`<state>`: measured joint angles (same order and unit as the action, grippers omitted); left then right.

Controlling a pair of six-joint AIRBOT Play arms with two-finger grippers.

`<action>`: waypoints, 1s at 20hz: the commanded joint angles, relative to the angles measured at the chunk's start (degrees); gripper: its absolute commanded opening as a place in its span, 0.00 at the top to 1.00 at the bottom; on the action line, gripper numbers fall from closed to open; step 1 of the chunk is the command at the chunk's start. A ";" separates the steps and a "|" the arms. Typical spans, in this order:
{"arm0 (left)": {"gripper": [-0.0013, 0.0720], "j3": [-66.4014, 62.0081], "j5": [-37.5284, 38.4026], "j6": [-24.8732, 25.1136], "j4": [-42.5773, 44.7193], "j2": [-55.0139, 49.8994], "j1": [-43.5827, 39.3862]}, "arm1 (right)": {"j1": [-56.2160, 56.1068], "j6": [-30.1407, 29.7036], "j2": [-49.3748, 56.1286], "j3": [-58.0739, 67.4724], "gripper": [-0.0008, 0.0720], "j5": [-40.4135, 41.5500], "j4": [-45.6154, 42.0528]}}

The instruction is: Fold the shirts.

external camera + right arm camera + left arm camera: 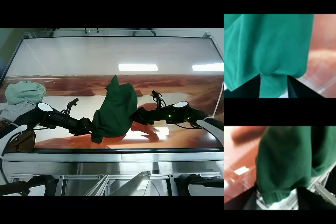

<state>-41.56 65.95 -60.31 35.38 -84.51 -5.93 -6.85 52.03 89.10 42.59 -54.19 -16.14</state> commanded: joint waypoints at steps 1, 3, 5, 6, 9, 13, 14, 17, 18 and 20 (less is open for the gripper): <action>0.56 -3.91 -0.92 3.30 -0.94 -5.42 0.07 | -0.02 -1.51 1.64 0.94 0.68 1.60 2.51; 0.98 -6.67 -0.96 4.11 -0.94 -5.79 0.07 | -0.02 -1.68 1.60 2.23 0.88 0.48 2.51; 0.97 -9.60 0.04 4.26 -0.94 -4.11 0.33 | 0.11 -3.74 1.07 4.37 0.97 -2.40 2.49; 0.97 -11.15 1.55 4.24 -0.96 -2.25 0.74 | 0.50 -3.89 0.11 5.51 0.97 -3.61 2.47; 0.97 -16.52 7.56 3.41 -0.90 5.53 3.41 | 3.67 -3.78 -6.29 9.46 0.97 -5.88 2.54; 0.97 -25.73 12.04 -0.42 -0.90 16.50 6.62 | 9.66 -3.67 -20.70 16.81 0.97 -11.74 8.02; 0.97 -28.72 12.74 -0.85 -0.96 18.99 6.88 | 10.95 -3.69 -25.00 19.04 0.97 -12.26 9.79; 0.96 -37.16 15.08 -2.86 -0.83 24.70 5.44 | 12.61 -3.89 -36.06 24.76 0.97 -12.17 9.70; 0.96 -39.34 15.63 -3.78 -0.81 25.97 4.61 | 12.59 -3.87 -39.15 25.90 0.97 -11.85 9.73; 0.96 -43.34 16.33 -4.52 -0.44 27.89 2.97 | 12.59 -3.85 -43.67 26.43 0.97 -10.93 9.29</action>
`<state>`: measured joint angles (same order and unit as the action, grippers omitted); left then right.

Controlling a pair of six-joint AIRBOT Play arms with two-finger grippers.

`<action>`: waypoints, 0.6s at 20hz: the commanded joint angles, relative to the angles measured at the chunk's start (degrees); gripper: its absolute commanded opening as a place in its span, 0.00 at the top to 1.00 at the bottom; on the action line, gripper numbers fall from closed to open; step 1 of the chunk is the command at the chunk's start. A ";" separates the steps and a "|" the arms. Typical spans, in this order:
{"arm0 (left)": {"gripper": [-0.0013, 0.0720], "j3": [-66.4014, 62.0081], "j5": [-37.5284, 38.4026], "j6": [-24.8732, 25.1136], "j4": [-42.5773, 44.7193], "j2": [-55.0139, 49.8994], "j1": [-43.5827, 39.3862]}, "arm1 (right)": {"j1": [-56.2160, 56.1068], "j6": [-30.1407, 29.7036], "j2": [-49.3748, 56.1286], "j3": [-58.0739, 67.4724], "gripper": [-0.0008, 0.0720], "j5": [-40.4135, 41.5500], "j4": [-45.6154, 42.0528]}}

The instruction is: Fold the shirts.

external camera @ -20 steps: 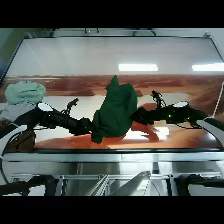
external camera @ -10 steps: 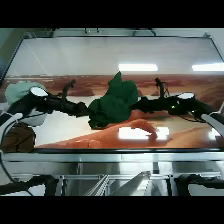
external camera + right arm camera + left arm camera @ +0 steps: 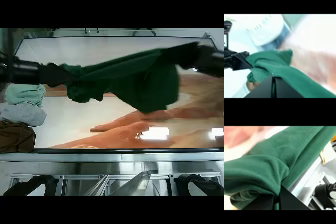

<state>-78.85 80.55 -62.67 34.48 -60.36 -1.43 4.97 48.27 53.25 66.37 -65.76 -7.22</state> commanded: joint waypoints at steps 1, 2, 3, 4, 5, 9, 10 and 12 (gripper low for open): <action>0.96 -7.58 2.27 -3.04 0.50 4.39 -2.05 | 0.76 0.37 -9.14 2.64 0.97 0.83 -1.14; 0.96 -8.41 3.04 -3.67 0.50 4.72 -2.56 | 0.70 3.15 -9.88 2.64 0.97 0.70 -4.37; 0.96 -8.61 4.74 -4.63 0.66 4.72 -2.80 | 0.55 6.99 -9.92 2.62 0.97 -0.07 -8.81; 0.94 -8.02 6.67 -6.14 1.79 4.44 -2.78 | 0.52 10.62 -9.29 2.60 0.97 -1.53 -13.53; 0.89 -6.40 8.66 -8.57 4.07 4.02 -2.78 | 0.52 14.21 -8.15 2.27 0.97 -2.54 -18.01; 0.71 6.82 10.80 -10.25 11.17 -0.50 -2.75 | 0.52 19.04 1.38 -3.93 0.97 -2.23 -25.53; 0.71 10.45 10.67 -9.86 11.76 -3.08 -2.54 | 0.52 18.97 5.42 -6.03 0.97 -0.57 -25.59; 0.71 15.34 8.13 -5.60 13.68 -8.68 -2.19 | 0.55 15.04 14.53 -8.50 0.90 5.68 -25.59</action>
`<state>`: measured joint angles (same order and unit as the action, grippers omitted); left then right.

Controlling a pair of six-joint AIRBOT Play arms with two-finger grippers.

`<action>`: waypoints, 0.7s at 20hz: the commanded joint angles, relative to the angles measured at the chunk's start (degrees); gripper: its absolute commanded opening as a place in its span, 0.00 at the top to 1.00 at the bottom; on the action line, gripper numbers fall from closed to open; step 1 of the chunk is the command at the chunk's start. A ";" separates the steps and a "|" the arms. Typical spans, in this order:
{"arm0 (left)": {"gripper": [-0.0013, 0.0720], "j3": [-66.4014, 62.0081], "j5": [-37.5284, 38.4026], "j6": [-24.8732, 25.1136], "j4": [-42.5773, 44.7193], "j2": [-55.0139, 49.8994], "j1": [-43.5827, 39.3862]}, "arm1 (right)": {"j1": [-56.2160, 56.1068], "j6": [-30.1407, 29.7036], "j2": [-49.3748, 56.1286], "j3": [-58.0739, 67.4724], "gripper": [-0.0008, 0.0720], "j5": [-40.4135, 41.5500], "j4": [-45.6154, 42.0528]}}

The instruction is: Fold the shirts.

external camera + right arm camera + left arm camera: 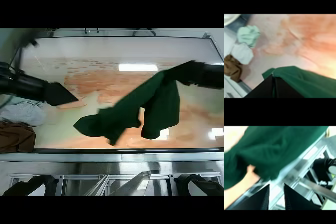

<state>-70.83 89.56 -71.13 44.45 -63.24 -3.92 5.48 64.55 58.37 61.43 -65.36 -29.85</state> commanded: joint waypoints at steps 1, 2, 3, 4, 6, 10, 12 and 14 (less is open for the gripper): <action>0.71 8.92 -2.84 4.28 4.07 -8.90 0.98 | 0.22 -3.39 13.99 -3.45 0.54 7.39 -2.69; 0.70 9.53 -4.13 4.37 3.98 -11.65 2.10 | 0.98 -3.91 18.05 -2.97 0.22 8.00 -2.54; 0.57 9.42 -4.31 5.14 3.69 -14.38 3.45 | 2.08 -3.91 20.74 -2.27 0.22 7.04 -2.56; 0.57 9.44 -3.61 5.31 2.97 -16.52 4.72 | 3.78 -3.96 22.32 -1.79 0.23 5.20 -2.78; 0.51 9.53 -0.59 7.30 -0.35 -19.10 6.19 | 8.28 -4.39 22.16 -1.77 0.23 1.09 -5.20; 0.02 9.66 -1.77 8.22 -4.98 -19.91 3.21 | 17.07 -4.13 19.69 -3.10 0.36 -11.93 -11.39; 0.02 10.38 -3.82 8.11 -5.09 -19.91 -1.49 | 19.23 -3.37 17.70 -7.08 0.36 -13.29 -13.25; 0.02 11.82 -8.87 8.11 -5.68 -19.93 -7.19 | 20.50 -1.60 16.76 -10.67 0.36 -11.04 -15.85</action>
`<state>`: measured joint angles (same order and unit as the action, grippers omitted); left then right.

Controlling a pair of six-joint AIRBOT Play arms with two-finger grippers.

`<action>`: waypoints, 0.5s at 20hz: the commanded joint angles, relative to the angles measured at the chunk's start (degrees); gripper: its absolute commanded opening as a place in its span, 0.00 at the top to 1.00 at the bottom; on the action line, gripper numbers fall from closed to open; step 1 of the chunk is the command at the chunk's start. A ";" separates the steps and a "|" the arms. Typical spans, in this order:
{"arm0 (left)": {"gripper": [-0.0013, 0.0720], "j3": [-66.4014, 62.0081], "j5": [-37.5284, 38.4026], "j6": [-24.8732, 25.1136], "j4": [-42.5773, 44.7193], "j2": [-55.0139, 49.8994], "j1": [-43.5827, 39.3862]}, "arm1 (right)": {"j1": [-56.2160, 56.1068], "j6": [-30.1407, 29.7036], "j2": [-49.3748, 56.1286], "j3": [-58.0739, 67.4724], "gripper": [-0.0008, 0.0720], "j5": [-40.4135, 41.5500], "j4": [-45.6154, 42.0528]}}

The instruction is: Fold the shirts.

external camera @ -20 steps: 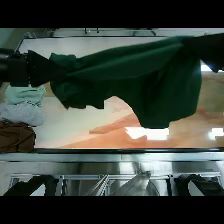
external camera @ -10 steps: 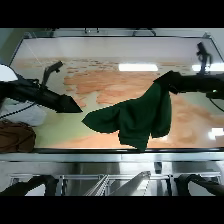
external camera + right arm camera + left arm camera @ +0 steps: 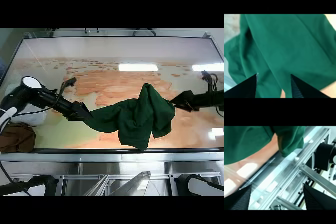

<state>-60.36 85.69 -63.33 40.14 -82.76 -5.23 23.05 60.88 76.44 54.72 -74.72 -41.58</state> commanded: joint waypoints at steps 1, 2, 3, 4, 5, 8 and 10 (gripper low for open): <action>0.02 2.25 -7.74 0.33 -2.56 -0.42 -8.79 | 3.08 2.99 -1.31 -5.60 0.36 -1.29 -4.31; 0.02 3.32 -10.21 0.37 -4.17 -0.42 -11.50 | 2.80 2.99 -1.31 -7.32 0.36 -1.03 -3.61; 0.02 4.44 -12.04 0.39 -5.14 -0.42 -14.14 | 1.97 2.97 -1.31 -9.44 0.36 -0.44 -2.82; 0.02 5.31 -13.05 0.39 -5.77 -0.50 -16.09 | 0.87 2.97 -1.31 -11.45 0.36 0.72 -2.80; 0.02 5.68 -13.46 0.28 -5.90 -0.94 -18.03 | -0.02 2.95 -1.31 -13.22 0.36 2.03 -2.78; 0.02 5.68 -14.75 0.52 -11.13 -4.07 -23.12 | -2.64 2.78 -1.31 -16.68 0.36 7.43 -2.78; 0.02 5.60 -16.00 1.86 -15.76 -6.91 -25.99 | -4.22 2.75 -1.03 -17.49 0.36 10.10 -2.21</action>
<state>-55.07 72.34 -62.57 30.61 -86.72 -26.68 20.88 63.46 75.22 39.62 -69.14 -44.18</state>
